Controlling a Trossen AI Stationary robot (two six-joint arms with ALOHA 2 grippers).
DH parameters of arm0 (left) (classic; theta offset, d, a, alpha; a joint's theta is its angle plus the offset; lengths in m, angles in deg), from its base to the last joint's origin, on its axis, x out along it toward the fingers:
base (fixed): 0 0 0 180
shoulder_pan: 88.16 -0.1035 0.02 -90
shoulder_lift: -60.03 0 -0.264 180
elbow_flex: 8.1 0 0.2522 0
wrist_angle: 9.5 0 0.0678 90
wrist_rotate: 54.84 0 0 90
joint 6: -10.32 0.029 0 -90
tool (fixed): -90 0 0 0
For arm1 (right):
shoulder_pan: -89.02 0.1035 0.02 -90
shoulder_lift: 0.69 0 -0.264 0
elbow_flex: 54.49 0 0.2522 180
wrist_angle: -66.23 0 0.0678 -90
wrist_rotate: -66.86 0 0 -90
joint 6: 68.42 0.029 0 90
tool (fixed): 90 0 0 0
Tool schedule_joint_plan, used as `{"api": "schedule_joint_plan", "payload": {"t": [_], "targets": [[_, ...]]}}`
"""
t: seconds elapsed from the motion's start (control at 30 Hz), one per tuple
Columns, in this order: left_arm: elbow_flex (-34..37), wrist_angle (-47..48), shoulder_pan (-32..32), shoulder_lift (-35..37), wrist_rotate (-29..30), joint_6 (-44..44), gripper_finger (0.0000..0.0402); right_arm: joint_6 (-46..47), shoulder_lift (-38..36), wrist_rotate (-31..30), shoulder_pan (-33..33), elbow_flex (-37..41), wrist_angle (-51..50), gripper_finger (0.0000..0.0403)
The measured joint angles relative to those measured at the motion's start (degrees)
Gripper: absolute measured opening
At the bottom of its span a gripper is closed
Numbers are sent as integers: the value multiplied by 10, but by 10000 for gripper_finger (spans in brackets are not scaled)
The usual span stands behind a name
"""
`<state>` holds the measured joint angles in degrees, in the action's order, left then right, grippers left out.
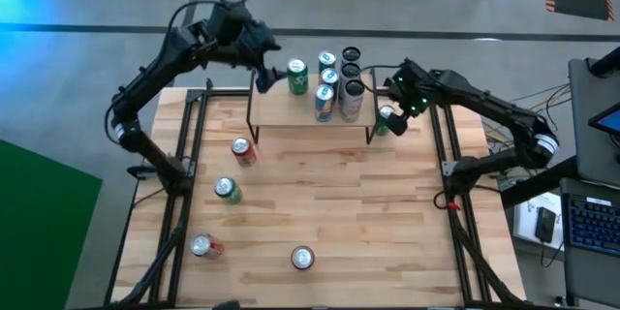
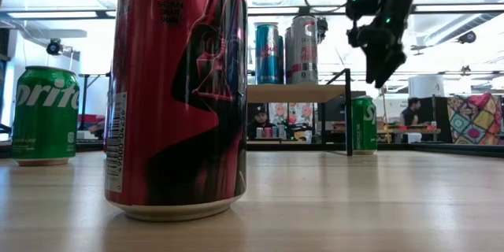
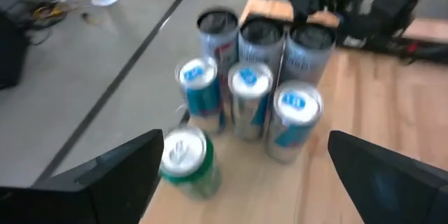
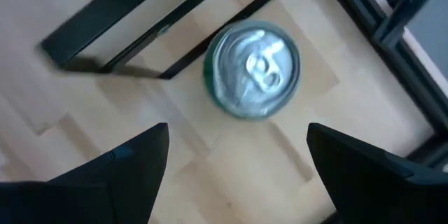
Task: Place canned beverage on shelf
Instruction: Put the right green soda can on the shelf aligned with the other green soda can
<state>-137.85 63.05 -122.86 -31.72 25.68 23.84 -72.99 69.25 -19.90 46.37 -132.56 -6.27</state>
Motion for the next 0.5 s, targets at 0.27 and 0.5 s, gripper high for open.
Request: {"api": "schedule_joint_plan", "payload": {"t": [0.27,0.5], "targets": [[130,-49,61,93,80,-61,389,-30,91,-2,-11,-8,39,346],[217,-62,65,170,97,-148,389,2,149,16,-22,-10,51,320]]}}
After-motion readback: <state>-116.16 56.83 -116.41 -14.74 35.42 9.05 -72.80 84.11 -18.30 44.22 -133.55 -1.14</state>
